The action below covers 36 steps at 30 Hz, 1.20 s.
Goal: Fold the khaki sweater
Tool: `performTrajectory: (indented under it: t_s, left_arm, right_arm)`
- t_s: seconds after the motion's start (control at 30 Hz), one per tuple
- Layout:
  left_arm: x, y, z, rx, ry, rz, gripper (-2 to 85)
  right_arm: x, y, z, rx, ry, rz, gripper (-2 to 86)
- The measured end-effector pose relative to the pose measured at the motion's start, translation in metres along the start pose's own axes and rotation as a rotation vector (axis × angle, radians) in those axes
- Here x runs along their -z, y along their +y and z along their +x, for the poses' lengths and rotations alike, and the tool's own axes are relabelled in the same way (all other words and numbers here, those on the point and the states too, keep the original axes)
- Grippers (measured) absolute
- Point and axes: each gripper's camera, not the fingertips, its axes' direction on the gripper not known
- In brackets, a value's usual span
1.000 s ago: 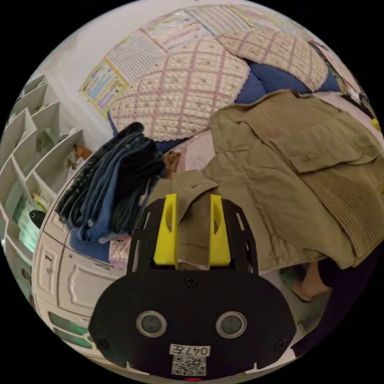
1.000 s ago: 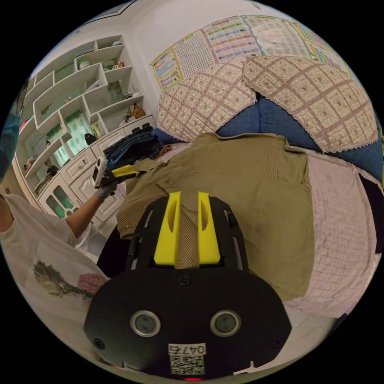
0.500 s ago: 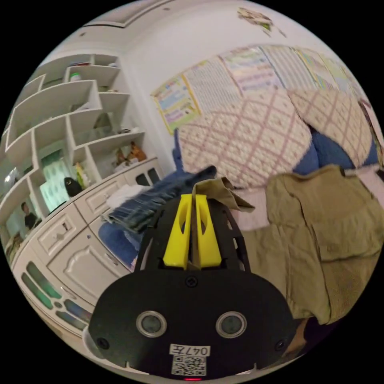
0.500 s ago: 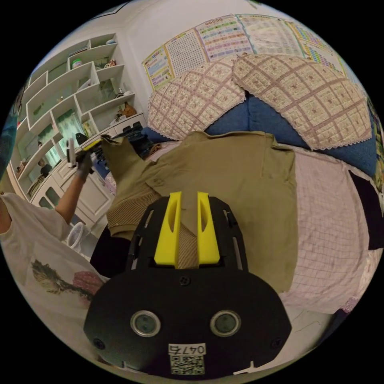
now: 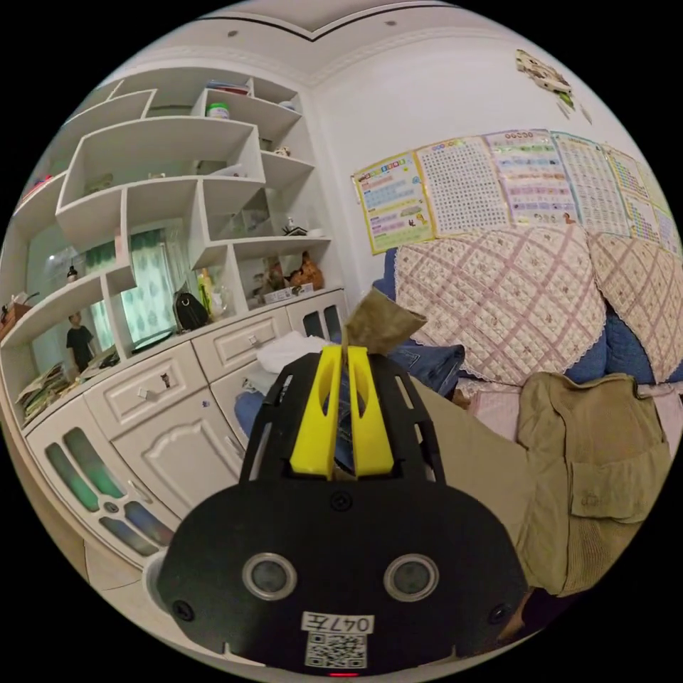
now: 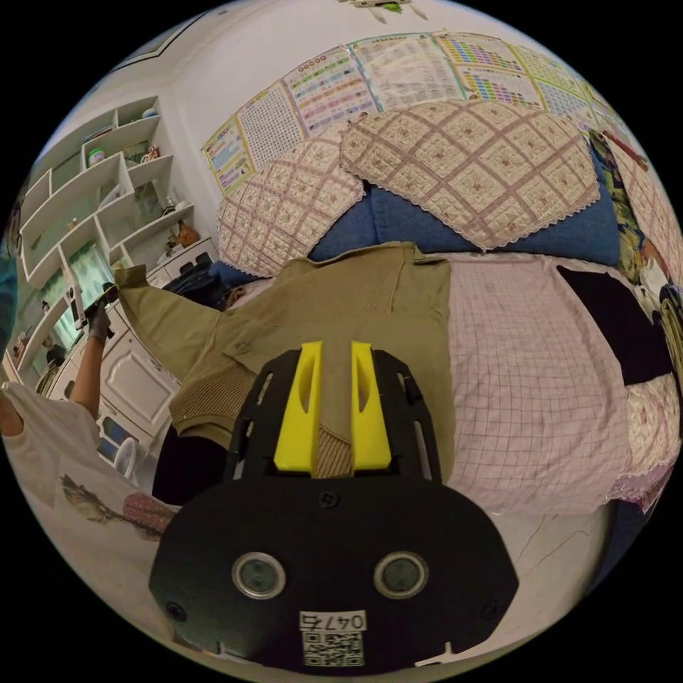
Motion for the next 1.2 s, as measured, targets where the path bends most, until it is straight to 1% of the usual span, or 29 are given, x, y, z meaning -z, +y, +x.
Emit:
performTrajectory:
  t_s: [0.13,0.2,0.33,0.43,0.5,0.53,0.57,0.6,0.63,0.67,0.73,0.77,0.8,0.83,0.9,0.97,1.03,1.1,1.13,1.2]
  left_arm:
    - [0.000,-0.016,0.033,-0.047,0.111,-0.017,-0.3]
    - [0.008,-0.030,0.069,-0.096,0.225,-0.015,-0.3]
    - [0.027,-0.050,0.135,-0.127,0.397,-0.018,-0.3]
    - [0.049,-0.067,0.188,-0.093,0.565,-0.015,-0.4]
    - [0.071,-0.074,0.229,-0.026,0.755,-0.004,-0.4]
    - [0.077,-0.075,0.240,-0.010,0.804,0.002,-0.4]
    - [0.089,-0.074,0.263,0.024,0.898,0.007,-0.5]
    - [0.101,-0.068,0.288,0.058,0.990,0.010,-0.5]
    - [0.108,-0.064,0.303,0.074,1.034,0.009,-0.6]
    - [0.121,-0.051,0.335,0.091,1.105,0.003,-0.5]
    - [0.143,-0.024,0.391,0.094,1.179,-0.024,0.0]
    - [0.157,-0.001,0.432,0.084,1.229,-0.053,0.6]
    - [0.171,0.026,0.476,0.055,1.278,-0.093,1.6]
    - [0.178,0.040,0.500,0.031,1.296,-0.115,3.2]
    - [0.207,0.097,0.588,-0.139,1.321,-0.239,9.2]
    - [0.234,0.132,0.622,-0.271,1.358,-0.333,12.6]
    - [0.265,0.156,0.613,-0.363,1.425,-0.332,14.5]
    - [0.293,0.173,0.553,-0.424,1.448,-0.282,15.0]
    - [0.294,0.175,0.531,-0.419,1.433,-0.272,14.8]
    - [0.275,0.181,0.430,-0.322,1.303,-0.267,14.0]
  right_arm:
    - [0.012,0.001,0.008,0.008,-0.001,-0.001,2.8]
    - [0.018,0.002,0.012,0.011,-0.001,0.004,2.9]
    - [0.032,0.005,0.026,0.005,-0.016,0.022,3.1]
    - [0.042,0.009,0.037,-0.002,-0.022,0.029,3.1]
    - [0.048,0.013,0.044,-0.008,-0.021,0.035,3.0]
    - [0.051,0.016,0.049,-0.018,-0.024,0.040,2.9]
    - [0.053,0.021,0.056,-0.035,-0.025,0.048,2.9]
    - [0.054,0.023,0.059,-0.045,-0.025,0.055,2.8]
    - [0.056,0.028,0.065,-0.066,-0.029,0.072,2.7]
    - [0.058,0.031,0.071,-0.082,-0.041,0.083,2.7]
    - [0.059,0.035,0.079,-0.099,-0.065,0.091,2.8]
    - [0.060,0.037,0.084,-0.108,-0.074,0.094,3.1]
    - [0.060,0.038,0.086,-0.113,-0.074,0.096,3.2]
    - [0.061,0.039,0.091,-0.126,-0.067,0.098,3.8]
    - [0.061,0.040,0.099,-0.153,-0.049,0.102,5.0]
    - [0.062,0.040,0.111,-0.195,-0.053,0.102,6.5]
    - [0.061,0.041,0.116,-0.200,-0.056,0.093,6.9]
    - [0.057,0.040,0.116,-0.181,-0.042,0.057,6.9]
    - [0.052,0.038,0.113,-0.153,-0.026,0.026,6.8]
    - [0.041,0.036,0.109,-0.115,0.001,-0.026,6.5]
